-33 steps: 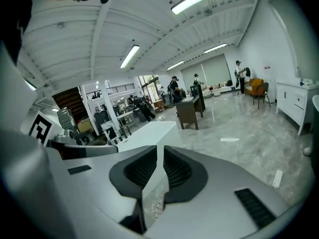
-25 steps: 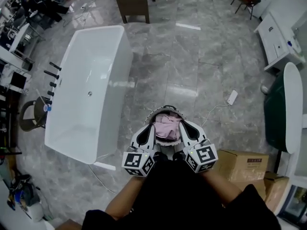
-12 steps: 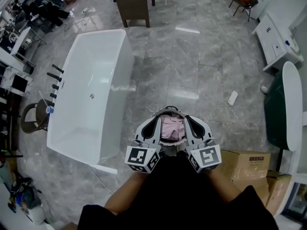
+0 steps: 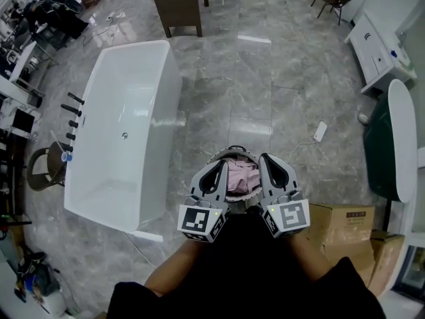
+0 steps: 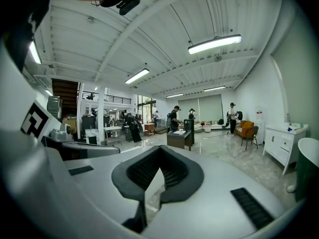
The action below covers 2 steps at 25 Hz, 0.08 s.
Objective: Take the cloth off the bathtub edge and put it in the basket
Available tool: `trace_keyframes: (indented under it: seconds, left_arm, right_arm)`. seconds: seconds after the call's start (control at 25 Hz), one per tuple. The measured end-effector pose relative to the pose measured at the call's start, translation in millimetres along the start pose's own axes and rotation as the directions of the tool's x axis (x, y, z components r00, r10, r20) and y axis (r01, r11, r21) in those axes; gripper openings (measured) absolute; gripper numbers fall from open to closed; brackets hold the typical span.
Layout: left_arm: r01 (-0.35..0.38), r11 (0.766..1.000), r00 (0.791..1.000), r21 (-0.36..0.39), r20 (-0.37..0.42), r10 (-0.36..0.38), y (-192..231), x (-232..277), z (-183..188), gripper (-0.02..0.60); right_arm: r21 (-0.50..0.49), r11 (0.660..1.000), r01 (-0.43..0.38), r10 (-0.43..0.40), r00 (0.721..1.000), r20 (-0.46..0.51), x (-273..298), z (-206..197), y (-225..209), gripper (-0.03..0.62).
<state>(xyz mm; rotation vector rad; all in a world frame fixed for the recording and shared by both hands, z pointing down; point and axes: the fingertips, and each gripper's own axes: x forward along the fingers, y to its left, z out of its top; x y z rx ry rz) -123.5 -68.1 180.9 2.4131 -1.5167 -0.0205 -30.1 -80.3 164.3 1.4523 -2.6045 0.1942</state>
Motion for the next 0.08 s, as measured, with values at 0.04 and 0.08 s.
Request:
trace_keyframes:
  seconds: [0.04,0.08]
  left_arm:
    - [0.004,1.0,1.0,0.0,0.0,-0.004,1.4,1.6,-0.1,0.017]
    - [0.008,1.0,1.0,0.0,0.0,-0.008,2.8,3.3,-0.1,0.017]
  right_arm:
    - [0.001,1.0,0.006,-0.006,1.0,0.003,2.4,1.1,-1.1,0.031]
    - [0.002,1.0,0.011,-0.011,1.0,0.005,5.0,2.1,-2.1,0.031]
